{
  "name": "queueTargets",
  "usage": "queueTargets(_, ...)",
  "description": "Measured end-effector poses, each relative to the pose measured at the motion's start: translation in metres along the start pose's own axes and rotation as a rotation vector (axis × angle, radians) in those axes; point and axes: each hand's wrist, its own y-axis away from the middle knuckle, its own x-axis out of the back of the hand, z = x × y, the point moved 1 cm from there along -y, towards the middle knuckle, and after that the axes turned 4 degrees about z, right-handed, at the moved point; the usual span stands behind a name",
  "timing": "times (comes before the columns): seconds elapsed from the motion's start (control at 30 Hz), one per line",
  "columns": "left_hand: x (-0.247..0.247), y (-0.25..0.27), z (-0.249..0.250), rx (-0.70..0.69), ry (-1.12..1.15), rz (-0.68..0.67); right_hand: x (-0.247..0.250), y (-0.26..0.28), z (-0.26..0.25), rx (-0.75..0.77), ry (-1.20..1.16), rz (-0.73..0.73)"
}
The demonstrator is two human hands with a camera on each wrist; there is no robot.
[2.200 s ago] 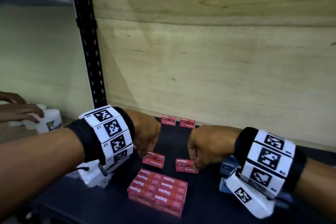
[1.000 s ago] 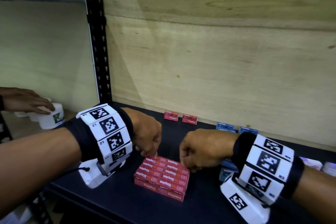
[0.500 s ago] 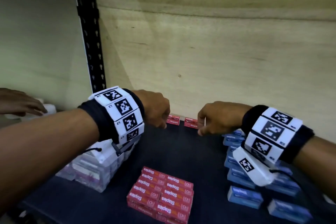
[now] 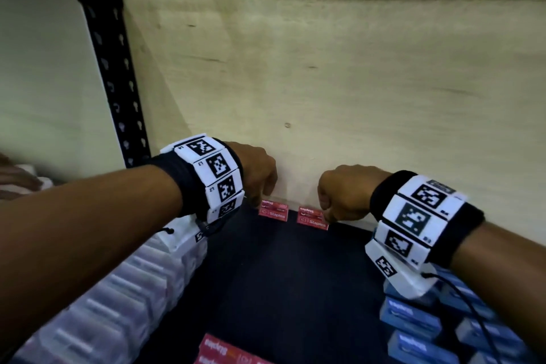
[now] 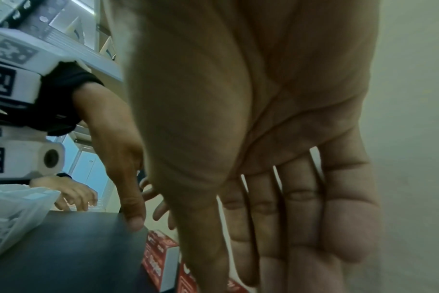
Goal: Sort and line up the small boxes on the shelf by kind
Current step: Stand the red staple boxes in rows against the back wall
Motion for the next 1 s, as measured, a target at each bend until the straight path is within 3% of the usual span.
queueTargets(0.4, 0.007, 0.003, 0.013, -0.084, 0.002, -0.066, 0.002, 0.009, -0.008, 0.045, -0.046, -0.018)
queueTargets(0.67, -0.002, 0.051, 0.016, -0.089, 0.089, -0.152, 0.003, 0.056, -0.019, 0.057, -0.136, -0.025)
queueTargets(1.0, -0.023, 0.111, 0.025, -0.112, 0.158, -0.132, -0.008, 0.121, -0.052, 0.129, -0.155, -0.064)
